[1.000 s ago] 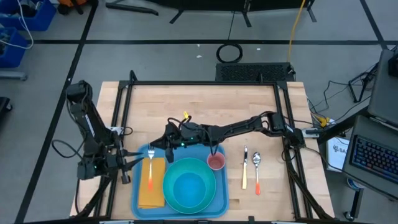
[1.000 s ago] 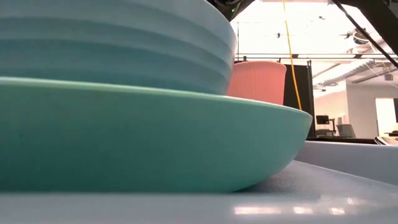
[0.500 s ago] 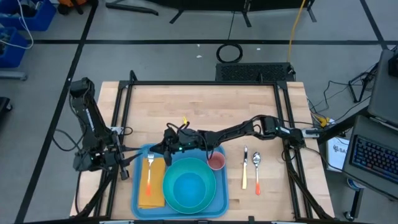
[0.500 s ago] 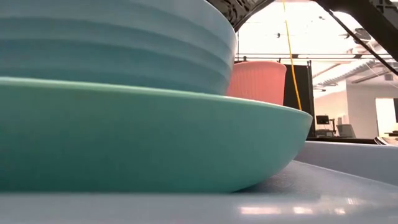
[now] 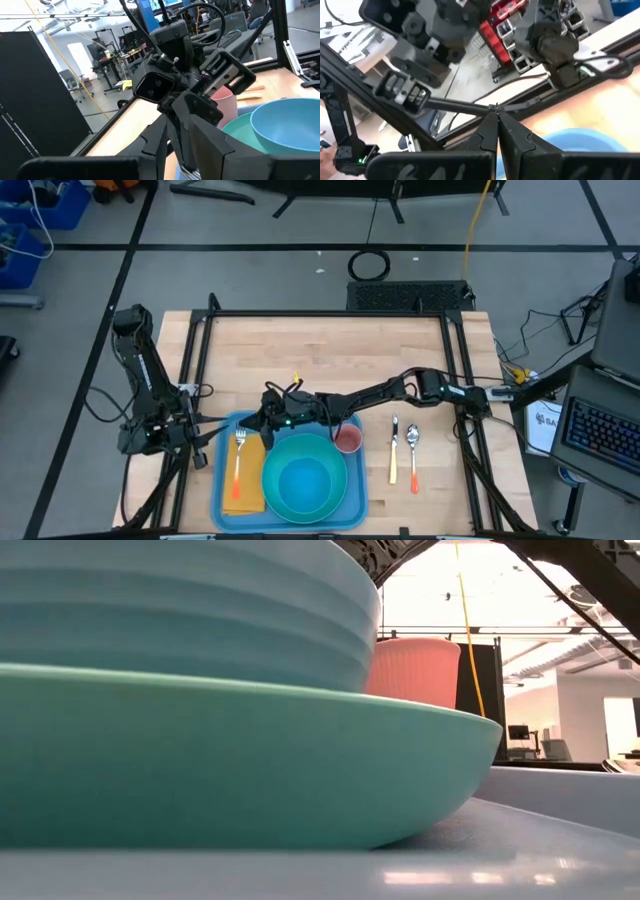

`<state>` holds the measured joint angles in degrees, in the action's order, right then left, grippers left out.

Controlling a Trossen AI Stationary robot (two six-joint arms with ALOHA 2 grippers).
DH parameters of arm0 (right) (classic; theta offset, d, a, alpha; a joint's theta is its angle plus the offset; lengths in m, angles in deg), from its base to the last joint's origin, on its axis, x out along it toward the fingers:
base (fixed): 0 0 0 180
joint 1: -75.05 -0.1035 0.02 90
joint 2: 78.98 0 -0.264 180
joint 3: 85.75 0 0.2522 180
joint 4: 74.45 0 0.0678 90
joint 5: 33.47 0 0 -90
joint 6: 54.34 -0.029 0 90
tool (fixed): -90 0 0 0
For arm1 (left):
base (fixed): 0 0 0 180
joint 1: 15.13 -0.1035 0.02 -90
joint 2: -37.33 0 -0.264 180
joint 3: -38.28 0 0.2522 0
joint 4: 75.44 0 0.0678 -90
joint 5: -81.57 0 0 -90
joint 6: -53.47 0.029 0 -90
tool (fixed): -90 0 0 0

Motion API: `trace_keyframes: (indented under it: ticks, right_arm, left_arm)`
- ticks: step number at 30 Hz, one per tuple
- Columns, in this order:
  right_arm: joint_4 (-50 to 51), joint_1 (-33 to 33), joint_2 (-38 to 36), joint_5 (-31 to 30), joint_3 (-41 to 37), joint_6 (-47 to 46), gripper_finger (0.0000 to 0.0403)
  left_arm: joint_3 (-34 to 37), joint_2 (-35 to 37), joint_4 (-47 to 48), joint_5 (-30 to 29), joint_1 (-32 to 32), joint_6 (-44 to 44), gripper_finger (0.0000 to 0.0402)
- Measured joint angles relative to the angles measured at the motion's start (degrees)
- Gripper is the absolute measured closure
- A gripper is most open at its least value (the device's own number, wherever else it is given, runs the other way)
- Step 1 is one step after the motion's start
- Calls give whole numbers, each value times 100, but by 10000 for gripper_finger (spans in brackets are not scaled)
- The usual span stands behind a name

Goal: Set up tray
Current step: Put the orange fork on the yellow table napkin

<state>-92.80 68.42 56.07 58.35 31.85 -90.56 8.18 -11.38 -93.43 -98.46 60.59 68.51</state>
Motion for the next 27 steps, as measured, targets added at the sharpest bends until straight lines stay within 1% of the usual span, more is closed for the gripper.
trace_keyframes:
  ticks: [5,7,11,14,17,19,27]
  right_arm:
    - [71,-25,225,22,313,43,403]
    - [48,-25,465,137,566,-63,403]
    - [103,-25,909,148,991,-129,403]
    - [152,-25,1172,295,1377,-266,403]
    - [378,-21,1301,298,1698,-318,403]
    - [635,-18,1302,274,1749,-243,403]
    - [932,-18,1304,257,1757,-303,403]
  left_arm:
    - [0,-1,2,9,0,-34,314]
    - [0,2,0,13,-1,-31,314]
    - [0,2,4,12,0,-38,314]
    - [0,4,-3,7,0,-60,314]
    - [0,4,-4,6,0,-57,314]
    - [0,2,7,6,0,-78,314]
    - [0,4,0,3,0,-153,314]
